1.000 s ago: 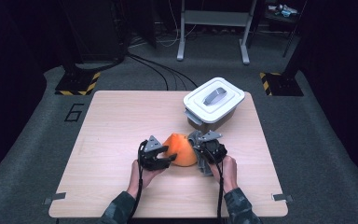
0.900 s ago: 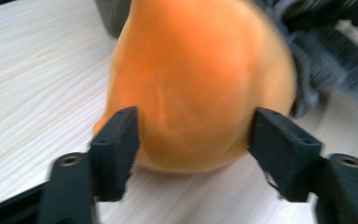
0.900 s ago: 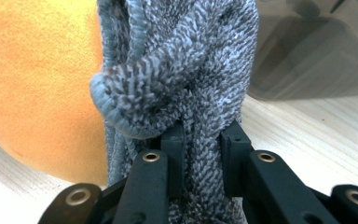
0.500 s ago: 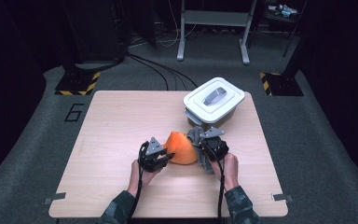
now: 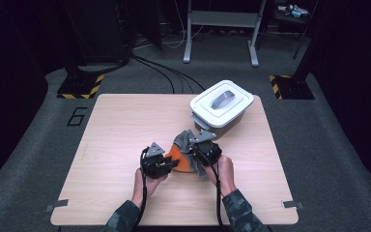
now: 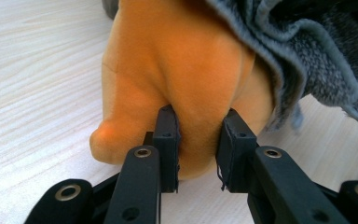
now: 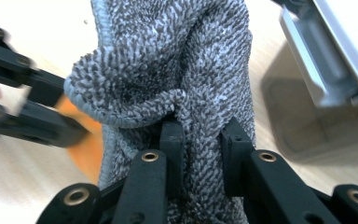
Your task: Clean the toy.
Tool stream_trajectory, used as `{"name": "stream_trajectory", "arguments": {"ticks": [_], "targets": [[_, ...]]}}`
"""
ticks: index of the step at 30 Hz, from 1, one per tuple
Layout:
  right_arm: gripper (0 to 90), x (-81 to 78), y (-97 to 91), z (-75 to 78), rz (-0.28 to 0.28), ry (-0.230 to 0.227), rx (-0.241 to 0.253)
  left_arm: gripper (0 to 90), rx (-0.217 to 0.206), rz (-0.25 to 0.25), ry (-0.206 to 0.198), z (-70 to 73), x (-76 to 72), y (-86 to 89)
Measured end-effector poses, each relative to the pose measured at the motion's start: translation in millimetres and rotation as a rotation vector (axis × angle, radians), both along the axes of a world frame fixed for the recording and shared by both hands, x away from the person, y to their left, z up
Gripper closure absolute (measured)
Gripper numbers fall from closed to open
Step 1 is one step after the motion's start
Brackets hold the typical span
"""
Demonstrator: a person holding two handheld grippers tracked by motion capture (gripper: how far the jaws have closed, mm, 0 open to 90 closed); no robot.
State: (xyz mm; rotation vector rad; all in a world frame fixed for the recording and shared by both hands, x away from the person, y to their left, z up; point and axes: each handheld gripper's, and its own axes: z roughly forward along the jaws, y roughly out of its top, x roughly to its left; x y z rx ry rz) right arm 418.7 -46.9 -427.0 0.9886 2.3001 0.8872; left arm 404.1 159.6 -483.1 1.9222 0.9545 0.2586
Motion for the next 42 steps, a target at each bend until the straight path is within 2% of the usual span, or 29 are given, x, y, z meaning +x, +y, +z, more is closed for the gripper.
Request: {"name": "stream_trajectory", "arguments": {"ticks": [2, 3, 4, 6, 8, 10, 11, 12, 13, 14, 15, 17, 18, 21, 22, 25, 27, 28, 30, 34, 37, 42], "targets": [[75.3, 5.0, -7.9, -5.5, -0.016, -0.004, -0.003, 71.6, 0.003, -0.003, -0.011, -0.1, 1.2, 0.9], [75.3, 5.2, -12.7, -8.4, -0.043, 0.018, 0.0, 71.5, 0.002, -0.002, -0.011, -0.3, 1.1, 0.9], [75.3, 6.8, -16.6, -10.6, -0.041, 0.015, 0.01, 71.4, 0.002, -0.005, -0.011, -0.5, 1.5, 1.5], [75.3, 8.6, -27.0, -16.1, -0.082, 0.037, 0.003, 71.0, 0.005, -0.009, -0.018, -0.8, 2.3, 2.8], [75.3, 11.3, -36.6, -24.0, -0.104, 0.065, 0.043, 70.8, 0.011, -0.012, -0.024, -1.6, 3.1, 3.4], [75.3, 12.2, -40.9, -29.5, -0.113, 0.072, 0.04, 69.2, 0.026, -0.013, -0.032, -1.0, 2.9, 1.9], [75.2, 11.5, -42.3, -30.1, -0.116, 0.082, 0.055, 66.5, 0.029, -0.008, -0.029, 0.2, 2.5, 1.0], [75.2, 11.7, -42.5, -30.2, -0.116, 0.076, 0.06, 61.7, 0.045, -0.025, -0.045, 2.6, 3.3, 1.4], [75.2, 11.5, -41.7, -29.8, -0.116, 0.071, 0.048, 55.1, 0.064, -0.02, -0.05, 4.6, 2.6, 1.1], [75.3, 11.5, -41.7, -29.7, -0.115, 0.07, 0.048, 50.5, 0.081, -0.012, -0.071, 7.1, 2.0, 1.0], [75.3, 11.6, -41.7, -29.9, -0.118, 0.069, 0.051, 45.3, 0.077, -0.03, -0.085, 9.9, 0.9, 1.6], [75.2, 11.8, -42.2, -30.4, -0.125, 0.069, 0.039, 39.5, 0.108, -0.019, -0.106, 10.8, 0.1, -0.8], [75.2, 13.0, -43.6, -30.9, -0.116, 0.061, 0.045, 38.1, 0.12, -0.04, -0.102, 9.7, 1.2, -2.7], [75.1, 12.0, -42.5, -30.6, -0.126, 0.064, 0.052, 40.6, 0.127, -0.054, -0.102, 5.8, 3.6, -9.0], [75.1, 11.9, -41.7, -30.5, -0.124, 0.062, 0.042, 44.4, 0.125, -0.05, -0.114, 4.8, 3.7, -10.1], [75.1, 12.2, -41.3, -30.2, -0.125, 0.056, 0.036, 61.6, 0.112, -0.042, -0.106, 2.1, 3.5, -10.6], [75.1, 12.0, -41.9, -28.8, -0.118, 0.044, 0.042, 67.8, 0.106, -0.025, -0.106, 2.1, 2.7, -9.2], [74.9, 11.0, -42.0, -26.9, -0.114, 0.047, 0.039, 68.4, 0.109, -0.013, -0.11, 2.4, 1.6, -8.7], [74.7, 8.9, -42.6, -20.2, -0.113, 0.041, 0.043, 70.3, 0.087, -0.006, -0.106, 2.8, 0.2, -7.0], [74.7, 4.7, -41.0, -5.1, -0.103, 0.014, 0.052, 72.5, 0.049, -0.014, -0.077, 5.4, -0.7, -3.9], [74.7, -0.1, -36.4, 7.6, -0.066, -0.014, 0.055, 73.0, 0.012, -0.002, -0.058, 7.8, -3.8, -5.2], [74.5, -9.4, -16.8, 26.4, 0.007, -0.046, 0.055, 72.9, -0.007, -0.006, -0.033, 12.5, -8.8, -6.2]]}}
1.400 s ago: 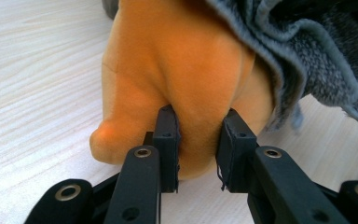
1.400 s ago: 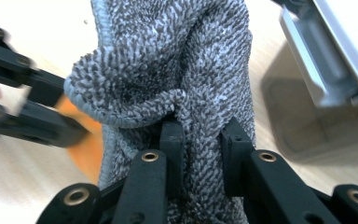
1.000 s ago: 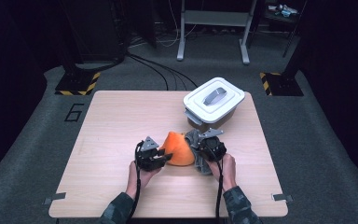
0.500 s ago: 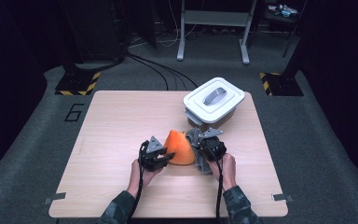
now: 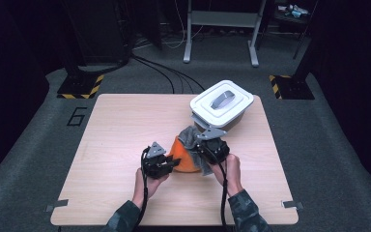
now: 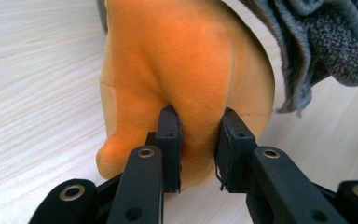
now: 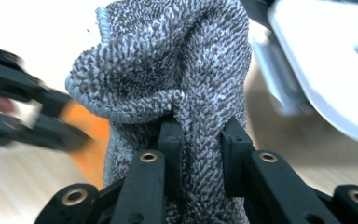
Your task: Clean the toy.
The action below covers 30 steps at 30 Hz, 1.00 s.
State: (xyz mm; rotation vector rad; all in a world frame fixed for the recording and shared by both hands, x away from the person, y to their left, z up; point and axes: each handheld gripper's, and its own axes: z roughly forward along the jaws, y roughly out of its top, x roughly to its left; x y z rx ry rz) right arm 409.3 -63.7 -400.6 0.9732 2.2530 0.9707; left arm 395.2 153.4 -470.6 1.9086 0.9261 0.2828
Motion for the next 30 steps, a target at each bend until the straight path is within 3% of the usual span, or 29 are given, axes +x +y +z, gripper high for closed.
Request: {"name": "stream_trajectory", "arguments": {"ticks": [2, 5, 7, 9, 10, 13, 16, 18, 21, 23, 25, 28, 30], "targets": [[74.5, -1.6, 10.8, 2.1, 0.027, 0.004, 0.003, 72.9, 0.005, -0.001, 0.0, -1.3, -0.5, 0.5], [74.7, 5.1, 23.8, -11.5, 0.035, 0.021, -0.067, 72.6, 0.01, 0.006, 0.012, -6.5, 1.6, 2.0], [74.7, 8.5, 22.7, -19.1, 0.03, 0.037, -0.05, 72.2, 0.017, 0.007, 0.003, -9.6, 2.9, 4.2], [74.7, 12.1, 16.8, -22.2, 0.028, 0.031, -0.033, 71.5, 0.036, 0.01, -0.009, -9.5, 1.0, 3.6], [74.6, 11.0, 12.6, -22.5, 0.003, 0.059, -0.04, 71.1, 0.047, 0.007, -0.015, -9.1, 0.6, 3.5], [74.5, 14.6, -1.2, -27.3, -0.027, 0.055, -0.074, 70.8, 0.039, 0.019, -0.017, -11.3, 0.8, 5.1], [74.6, 16.7, -12.6, -38.2, -0.058, 0.088, -0.041, 69.4, 0.042, 0.015, -0.02, -13.3, 1.7, 6.7], [74.6, 15.9, -14.5, -42.2, -0.068, 0.101, -0.011, 65.7, 0.063, 0.023, -0.034, -11.8, 0.2, 3.7], [74.7, 15.7, -11.9, -42.0, -0.076, 0.085, -0.033, 49.6, 0.126, 0.036, -0.078, -5.7, -5.0, -3.0], [74.7, 16.3, -11.9, -41.9, -0.068, 0.079, -0.044, 39.3, 0.141, 0.037, -0.105, -1.6, -7.9, -3.9], [74.7, 16.3, -12.6, -41.9, -0.068, 0.085, -0.038, 33.7, 0.137, 0.021, -0.098, 0.5, -7.1, -4.0], [74.7, 17.5, -13.5, -42.9, -0.069, 0.079, -0.023, 33.7, 0.189, 0.018, -0.066, -6.1, 0.2, -10.5], [74.7, 17.9, -13.7, -43.0, -0.065, 0.085, -0.019, 41.6, 0.185, 0.023, -0.078, -11.5, 2.7, -12.3]]}}
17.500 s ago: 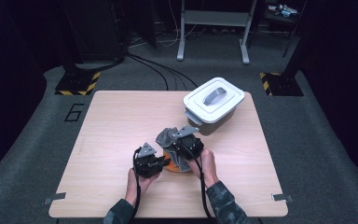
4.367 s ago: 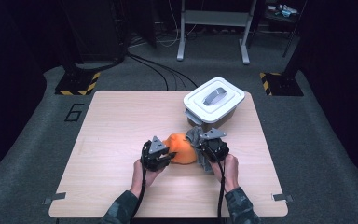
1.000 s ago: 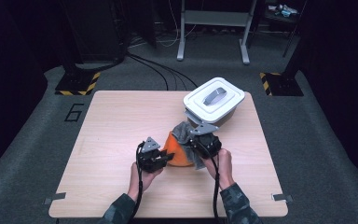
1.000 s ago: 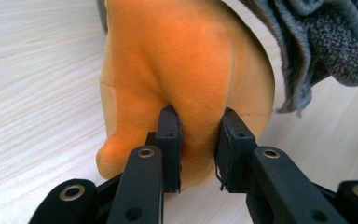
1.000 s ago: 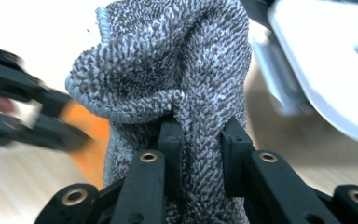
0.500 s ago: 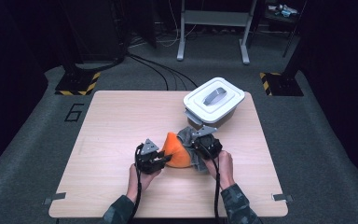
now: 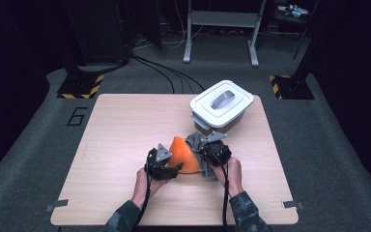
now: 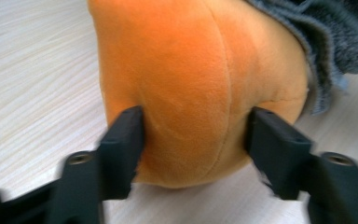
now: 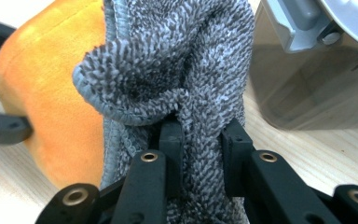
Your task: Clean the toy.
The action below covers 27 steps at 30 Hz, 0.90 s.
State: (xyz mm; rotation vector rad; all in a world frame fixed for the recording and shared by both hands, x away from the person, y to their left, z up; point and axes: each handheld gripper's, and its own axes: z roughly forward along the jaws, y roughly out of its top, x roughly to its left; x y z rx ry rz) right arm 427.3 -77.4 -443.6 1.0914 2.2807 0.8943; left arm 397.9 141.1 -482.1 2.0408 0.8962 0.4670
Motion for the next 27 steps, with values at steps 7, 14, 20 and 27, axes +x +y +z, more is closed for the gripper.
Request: {"name": "stream_trajectory", "arguments": {"ticks": [7, 14, 20, 27], "targets": [[74.7, 0.1, -1.8, 2.9, -0.001, -0.009, 0.011, 66.6, -0.08, 0.006, 0.012, -2.4, 0.4, 7.4], [74.7, -8.9, -6.1, 20.7, -0.015, -0.035, 0.018, 71.4, -0.193, 0.01, 0.047, 3.1, -2.0, 10.4], [74.7, -20.3, 3.3, 49.6, 0.04, -0.087, 0.022, 71.4, -0.229, 0.006, 0.085, 4.5, -7.6, 5.9], [74.9, -12.7, 49.2, 41.0, 0.142, -0.031, -0.019, 71.0, -0.208, 0.028, 0.103, -3.1, -5.3, 11.0]]}}
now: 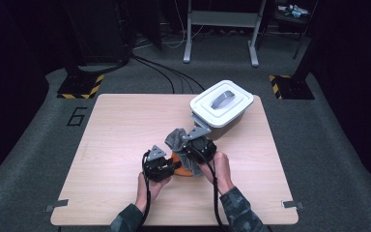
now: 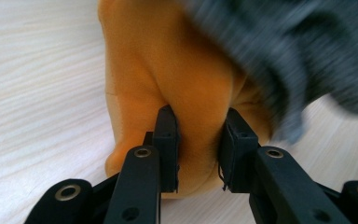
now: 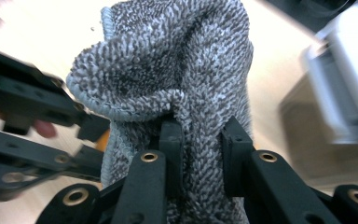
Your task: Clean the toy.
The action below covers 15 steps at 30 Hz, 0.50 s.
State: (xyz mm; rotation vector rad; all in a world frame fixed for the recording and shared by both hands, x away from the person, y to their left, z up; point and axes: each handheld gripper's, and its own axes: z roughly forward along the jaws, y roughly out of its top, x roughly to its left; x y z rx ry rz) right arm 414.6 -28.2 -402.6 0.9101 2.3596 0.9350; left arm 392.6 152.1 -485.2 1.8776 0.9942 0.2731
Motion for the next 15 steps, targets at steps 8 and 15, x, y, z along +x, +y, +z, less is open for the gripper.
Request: {"name": "stream_trajectory", "arguments": {"ticks": [8, 15], "targets": [[75.1, 12.7, -12.0, -21.2, -0.039, 0.007, -0.021, 70.7, -0.01, 0.003, -0.004, -7.4, 5.2, 3.2], [75.2, 14.4, -47.8, -35.3, -0.14, 0.042, -0.037, 70.6, -0.012, -0.005, -0.007, -9.8, 7.3, 6.1]]}}
